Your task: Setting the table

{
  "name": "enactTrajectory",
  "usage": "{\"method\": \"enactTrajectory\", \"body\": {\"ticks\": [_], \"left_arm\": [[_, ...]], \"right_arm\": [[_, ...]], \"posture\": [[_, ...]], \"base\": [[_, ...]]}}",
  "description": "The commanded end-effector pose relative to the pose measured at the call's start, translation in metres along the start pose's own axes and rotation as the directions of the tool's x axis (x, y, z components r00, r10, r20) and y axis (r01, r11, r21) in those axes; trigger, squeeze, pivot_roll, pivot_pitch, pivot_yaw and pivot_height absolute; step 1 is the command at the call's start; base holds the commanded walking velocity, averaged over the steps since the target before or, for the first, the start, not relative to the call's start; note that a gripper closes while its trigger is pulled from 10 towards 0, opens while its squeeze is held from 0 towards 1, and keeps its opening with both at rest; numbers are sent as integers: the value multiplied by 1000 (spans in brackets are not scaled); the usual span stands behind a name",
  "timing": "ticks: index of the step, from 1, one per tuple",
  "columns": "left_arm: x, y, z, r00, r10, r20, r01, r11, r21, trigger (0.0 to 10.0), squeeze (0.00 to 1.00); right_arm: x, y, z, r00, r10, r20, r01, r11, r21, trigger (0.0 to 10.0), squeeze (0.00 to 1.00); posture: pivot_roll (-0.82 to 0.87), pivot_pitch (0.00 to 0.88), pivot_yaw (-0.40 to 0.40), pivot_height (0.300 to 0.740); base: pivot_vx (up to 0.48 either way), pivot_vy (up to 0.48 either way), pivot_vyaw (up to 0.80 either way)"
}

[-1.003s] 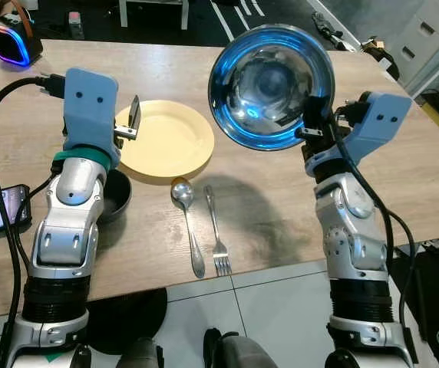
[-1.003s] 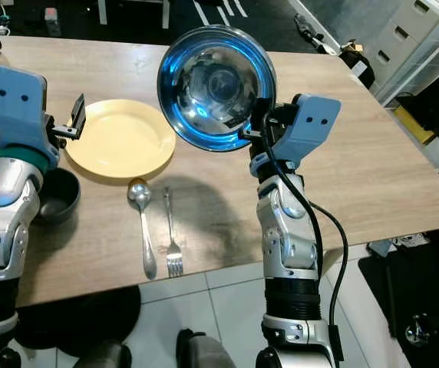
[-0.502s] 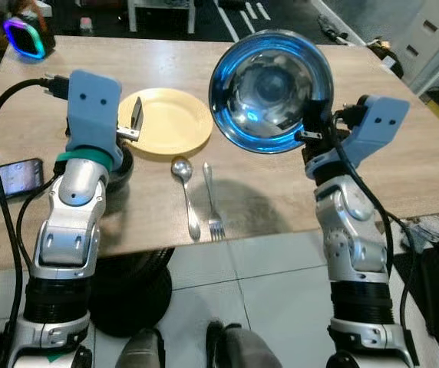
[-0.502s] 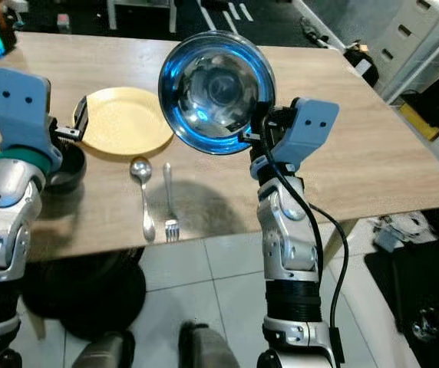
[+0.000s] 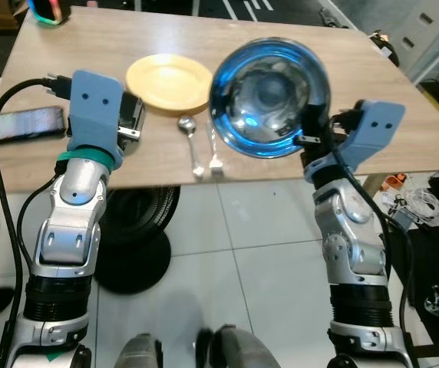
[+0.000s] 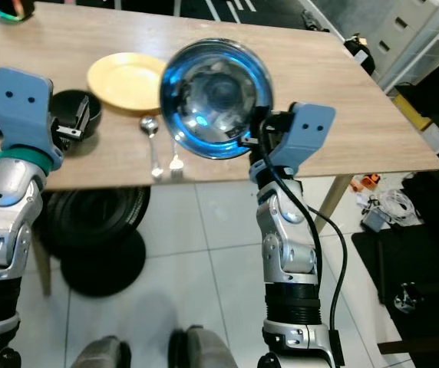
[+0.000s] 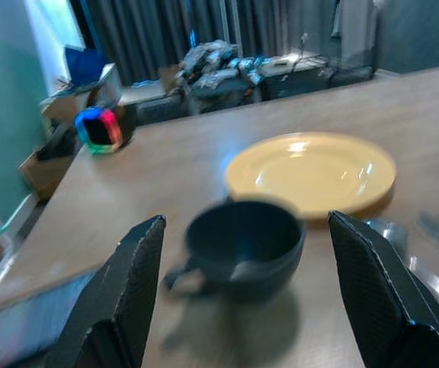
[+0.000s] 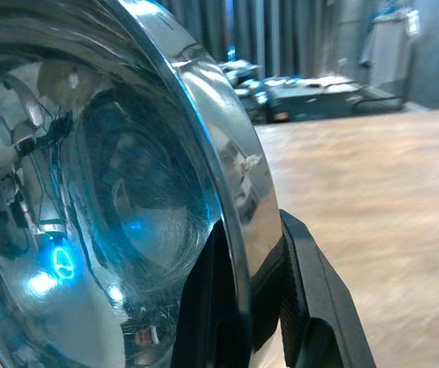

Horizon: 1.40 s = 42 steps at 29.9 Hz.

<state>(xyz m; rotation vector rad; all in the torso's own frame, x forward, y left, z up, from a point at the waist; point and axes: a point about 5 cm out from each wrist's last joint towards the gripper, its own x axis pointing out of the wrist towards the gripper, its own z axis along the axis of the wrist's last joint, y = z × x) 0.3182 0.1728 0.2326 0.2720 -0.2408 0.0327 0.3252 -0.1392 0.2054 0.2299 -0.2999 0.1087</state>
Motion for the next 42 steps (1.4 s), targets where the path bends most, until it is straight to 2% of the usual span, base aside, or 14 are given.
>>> {"method": "enactTrajectory", "body": {"ticks": [1,42], "left_arm": [[0,-5,0,1000,-16,1,16,1000,-1,10000,0],[2,-9,1,999,-36,3,36,999,-5,10000,0]], "right_arm": [[-2,-8,5,999,-28,26,28,1000,-9,10000,0],[-8,-8,0,1000,-31,3,31,999,-33,10000,0]], "posture": [[107,12,-71,740],[96,28,-57,740]], "base": [[-379,0,0],[-383,0,0]]}}
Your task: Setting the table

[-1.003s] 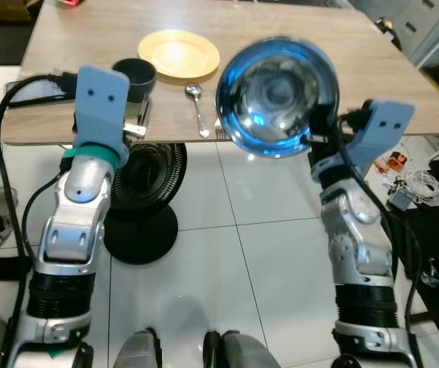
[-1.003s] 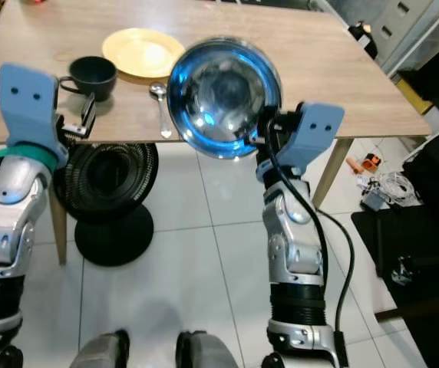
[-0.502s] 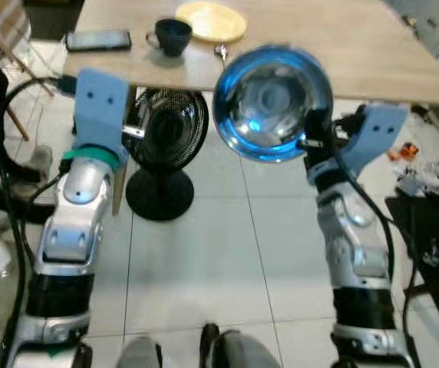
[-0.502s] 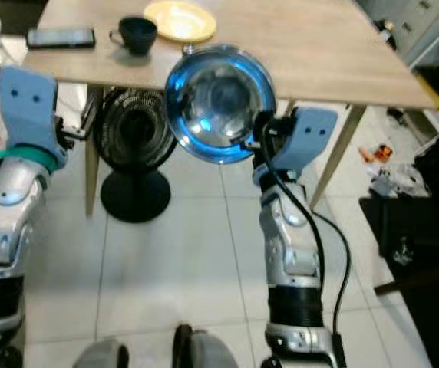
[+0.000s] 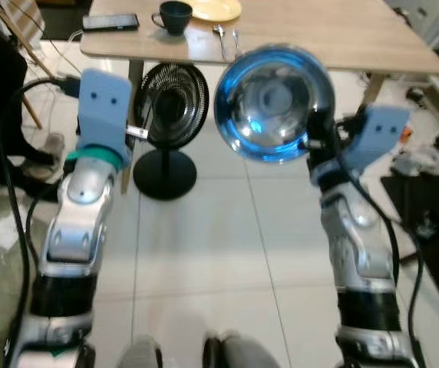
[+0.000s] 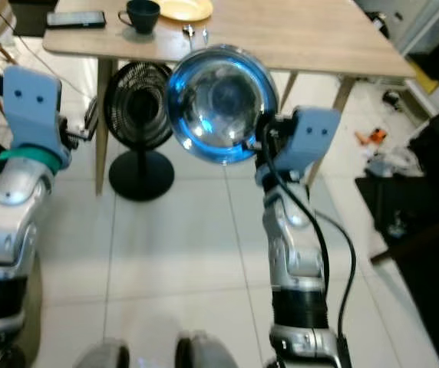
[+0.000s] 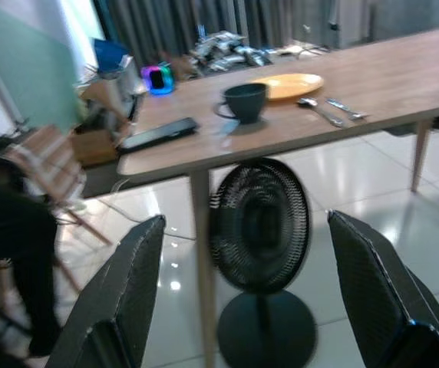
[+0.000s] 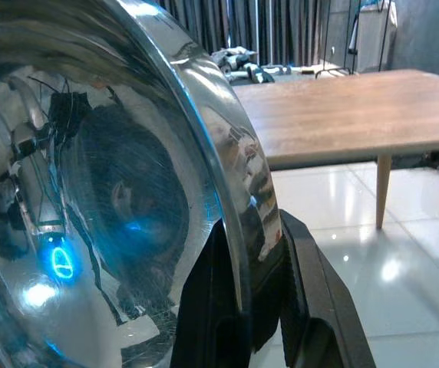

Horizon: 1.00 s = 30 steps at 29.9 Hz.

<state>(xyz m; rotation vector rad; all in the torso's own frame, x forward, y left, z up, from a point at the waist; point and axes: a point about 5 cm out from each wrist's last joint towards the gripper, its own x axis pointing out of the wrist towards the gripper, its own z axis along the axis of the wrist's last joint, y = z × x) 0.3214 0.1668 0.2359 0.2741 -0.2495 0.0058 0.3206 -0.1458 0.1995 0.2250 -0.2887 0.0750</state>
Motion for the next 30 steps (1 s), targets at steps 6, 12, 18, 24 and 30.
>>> {"method": "enactTrajectory", "body": {"ticks": [6,12,18,24,30], "left_arm": [[-3,-5,-5,1000,-11,-15,11,1000,-7,10000,0],[-4,-8,-6,1000,-13,-17,13,1000,-14,10000,0],[-3,-10,-8,1000,-20,-23,20,1000,-22,10000,0],[2,-27,-18,996,-74,-40,72,996,-50,10000,0],[9,-46,-17,989,-142,-27,140,988,-72,10000,0]], "right_arm": [[-2,-6,-2,1000,-15,-11,15,999,-51,10000,0],[-2,-15,-3,998,-54,-22,52,995,-86,10000,0],[-3,-25,-5,995,-94,-36,88,988,-129,10000,0],[-9,-51,-9,983,-175,-51,156,953,-261,10000,0],[-14,-63,0,988,-152,9,144,912,-385,10000,0]], "posture": [[92,32,-63,740],[83,35,-65,740],[70,31,-61,740],[19,29,-51,740],[-12,27,-31,740]], "base": [[-382,0,0],[-383,0,0],[-385,0,0],[-384,0,0],[-385,0,0]]}}
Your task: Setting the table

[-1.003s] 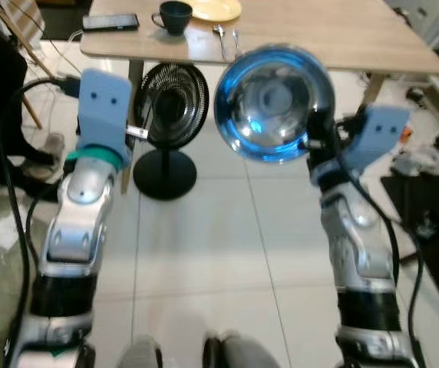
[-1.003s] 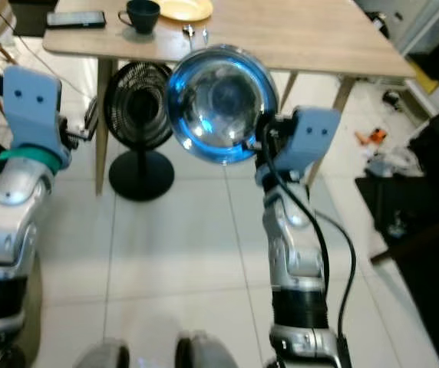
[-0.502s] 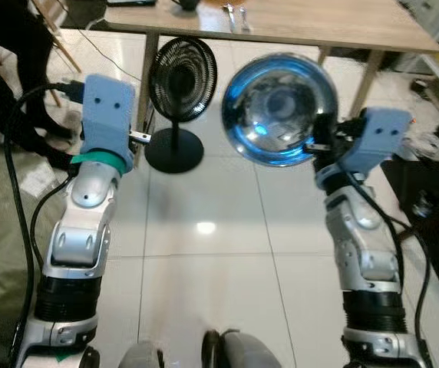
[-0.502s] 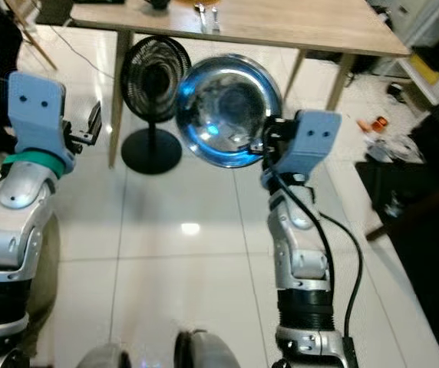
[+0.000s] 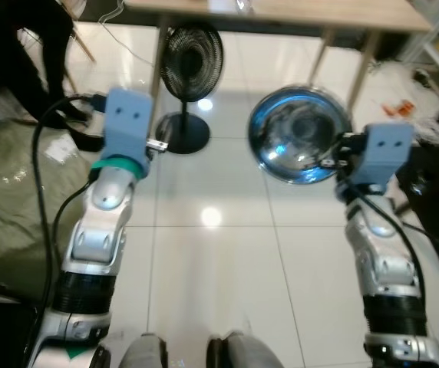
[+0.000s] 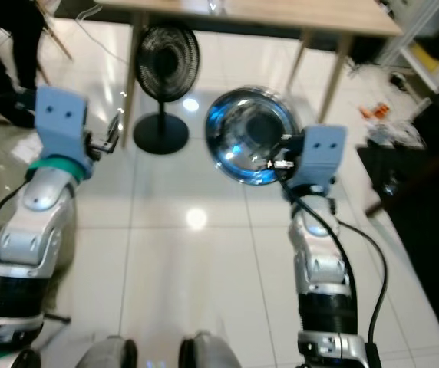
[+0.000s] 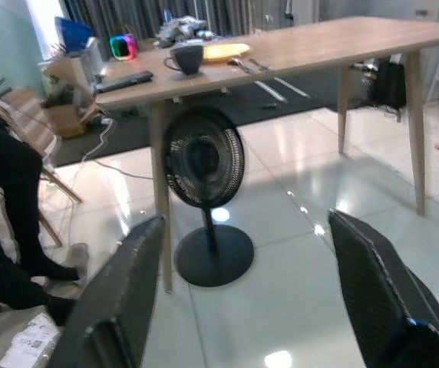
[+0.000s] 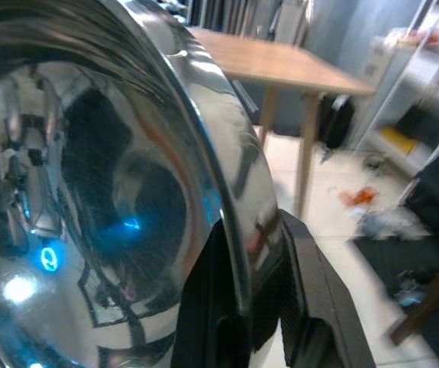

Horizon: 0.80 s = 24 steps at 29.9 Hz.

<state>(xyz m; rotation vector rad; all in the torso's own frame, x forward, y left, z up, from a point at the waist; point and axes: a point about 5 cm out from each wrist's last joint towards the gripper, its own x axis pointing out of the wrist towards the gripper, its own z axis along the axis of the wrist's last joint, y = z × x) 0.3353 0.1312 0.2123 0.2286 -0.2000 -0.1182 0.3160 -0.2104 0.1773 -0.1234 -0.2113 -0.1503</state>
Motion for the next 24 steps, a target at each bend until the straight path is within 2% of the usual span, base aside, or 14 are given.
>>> {"method": "enactTrajectory", "body": {"ticks": [1,5,7,8,11,19,24], "left_arm": [[3,-9,-1,999,-41,5,41,999,-15,10000,0],[10,-30,1,993,-119,23,119,992,-33,10000,0],[10,-30,1,993,-119,23,119,992,-33,10000,0],[11,-36,-1,990,-136,21,137,990,-43,10000,0],[11,-39,-2,990,-143,19,144,988,-47,10000,0],[6,-36,-7,992,-123,16,123,991,-48,10000,0],[5,-34,-8,993,-115,16,116,992,-46,10000,0]], "right_arm": [[-3,-2,7,997,24,69,-20,998,-54,10000,0],[-10,-14,3,998,5,64,1,995,-97,10000,0],[-10,-14,3,998,5,64,1,995,-97,10000,0],[-13,-15,0,999,5,48,0,996,-92,10000,0],[-16,-13,-2,999,10,36,-7,997,-80,10000,0],[-16,1,-7,998,46,32,-45,998,-38,10000,0],[-14,3,-6,998,47,34,-46,998,-31,10000,0]], "posture": [[-12,27,-31,740],[-35,26,-19,740],[-35,26,-19,740],[-45,31,-21,740],[-46,35,-29,740],[-22,43,-55,740],[-21,39,-56,740]], "base": [[-382,0,0],[-382,0,0],[-382,0,0],[-386,0,0],[-385,0,0],[-384,0,0],[-310,0,0]]}}
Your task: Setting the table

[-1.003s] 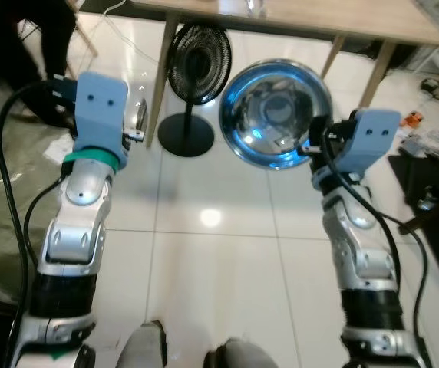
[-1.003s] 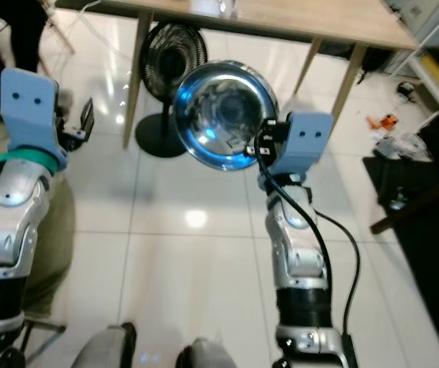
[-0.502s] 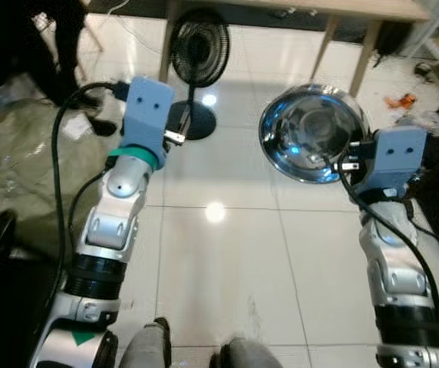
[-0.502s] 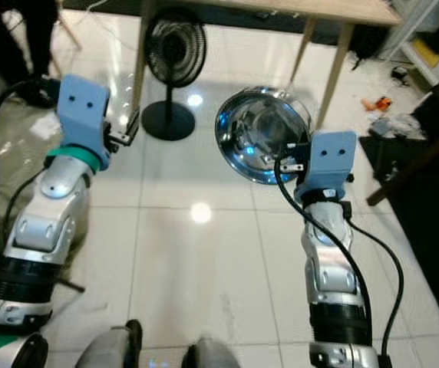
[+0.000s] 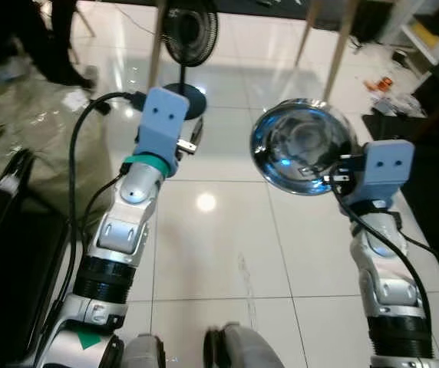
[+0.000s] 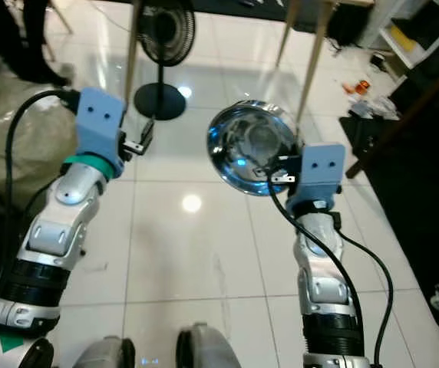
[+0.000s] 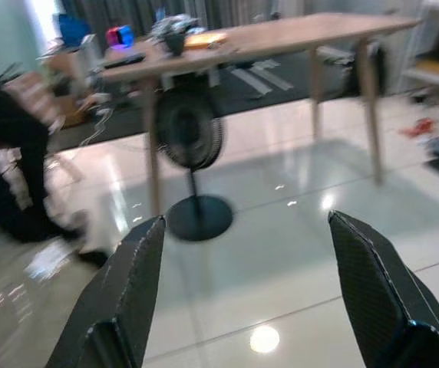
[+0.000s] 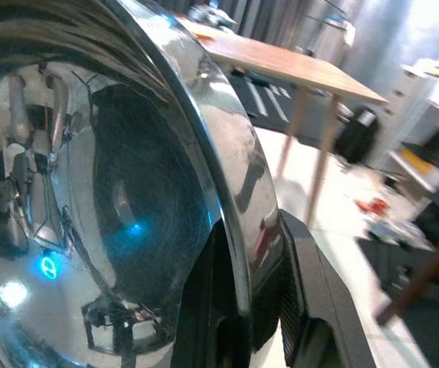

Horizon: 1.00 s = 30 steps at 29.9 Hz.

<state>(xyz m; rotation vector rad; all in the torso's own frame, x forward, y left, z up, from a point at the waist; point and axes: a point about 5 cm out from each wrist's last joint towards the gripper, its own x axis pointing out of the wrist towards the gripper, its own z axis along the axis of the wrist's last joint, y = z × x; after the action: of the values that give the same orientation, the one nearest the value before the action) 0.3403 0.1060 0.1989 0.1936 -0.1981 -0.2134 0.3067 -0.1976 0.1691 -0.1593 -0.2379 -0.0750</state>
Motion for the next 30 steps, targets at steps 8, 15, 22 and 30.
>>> {"method": "enactTrajectory", "body": {"ticks": [8,15,22,30], "left_arm": [[2,-8,4,999,-37,19,38,999,-20,10000,0],[3,-12,5,999,-49,13,50,997,-53,10000,0],[3,-12,5,999,-45,9,45,997,-62,10000,0],[3,-12,5,999,-43,11,43,997,-57,10000,0]], "right_arm": [[-2,-10,-3,999,-42,-11,42,999,28,10000,0],[-2,-12,-5,999,-47,-25,48,998,41,10000,0],[-1,-12,-6,998,-48,-30,49,998,51,10000,0],[-2,-11,-7,998,-46,-35,48,998,52,10000,0]], "posture": [[-23,27,-53,740],[-23,22,-53,740],[-21,25,-52,740],[-21,27,-50,740]], "base": [[0,0,0],[0,0,-229],[0,0,-800],[0,0,-800]]}}
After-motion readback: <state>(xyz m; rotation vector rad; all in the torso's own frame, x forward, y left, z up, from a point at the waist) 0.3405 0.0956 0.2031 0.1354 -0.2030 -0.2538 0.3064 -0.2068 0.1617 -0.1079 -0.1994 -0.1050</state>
